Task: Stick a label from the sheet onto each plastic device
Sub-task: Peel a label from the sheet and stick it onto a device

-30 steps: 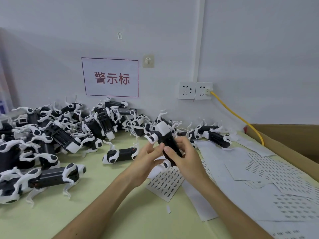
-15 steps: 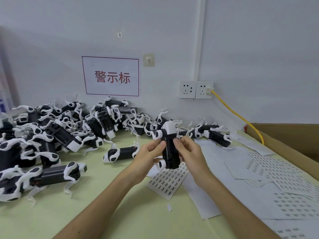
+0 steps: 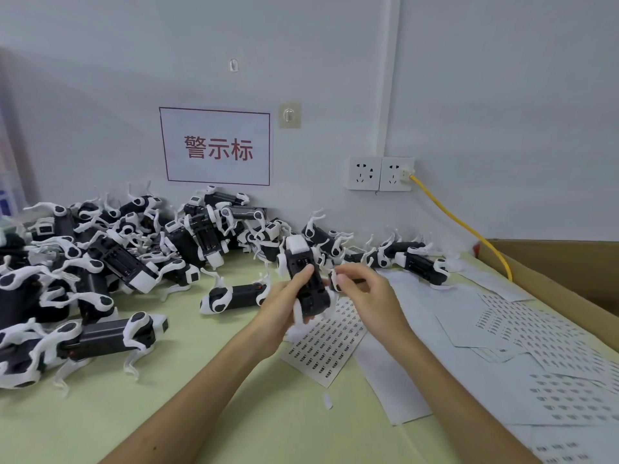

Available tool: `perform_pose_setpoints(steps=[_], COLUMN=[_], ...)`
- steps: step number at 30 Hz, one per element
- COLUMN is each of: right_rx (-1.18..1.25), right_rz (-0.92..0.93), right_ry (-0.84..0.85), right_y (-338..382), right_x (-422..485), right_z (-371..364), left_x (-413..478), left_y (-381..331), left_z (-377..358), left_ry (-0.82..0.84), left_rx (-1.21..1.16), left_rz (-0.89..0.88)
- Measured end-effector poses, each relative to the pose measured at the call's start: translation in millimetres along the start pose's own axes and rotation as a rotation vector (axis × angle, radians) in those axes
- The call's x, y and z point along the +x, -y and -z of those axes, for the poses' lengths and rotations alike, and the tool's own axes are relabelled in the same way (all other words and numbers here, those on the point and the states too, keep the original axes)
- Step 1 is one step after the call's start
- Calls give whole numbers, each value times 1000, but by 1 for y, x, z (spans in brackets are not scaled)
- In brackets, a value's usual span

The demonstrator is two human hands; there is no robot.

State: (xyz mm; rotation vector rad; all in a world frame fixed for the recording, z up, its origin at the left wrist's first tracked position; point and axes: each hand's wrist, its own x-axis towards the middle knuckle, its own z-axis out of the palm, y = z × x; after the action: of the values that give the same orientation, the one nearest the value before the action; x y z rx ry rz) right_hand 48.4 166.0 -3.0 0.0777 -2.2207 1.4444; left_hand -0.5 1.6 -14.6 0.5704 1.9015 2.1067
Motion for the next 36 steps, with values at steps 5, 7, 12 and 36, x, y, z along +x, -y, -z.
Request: perform_pose_setpoints(steps=[5,7,12,36], right_rx=[-697,-804,-695,-420], right_rz=[-316,-319,-280,-4], right_ry=[204,256,256,81], right_y=[-28,-37,-37,-21], right_x=[3,3,4,-4], right_z=[13,10,6,-2], left_x=[3,2,0,1], left_y=[-2,-3,-3,-6], left_z=[9,11,11,18], left_ry=[-123,-94,-32,57], left_rx=[-36,-102,-142,-397], left_rz=[130,175,206,282])
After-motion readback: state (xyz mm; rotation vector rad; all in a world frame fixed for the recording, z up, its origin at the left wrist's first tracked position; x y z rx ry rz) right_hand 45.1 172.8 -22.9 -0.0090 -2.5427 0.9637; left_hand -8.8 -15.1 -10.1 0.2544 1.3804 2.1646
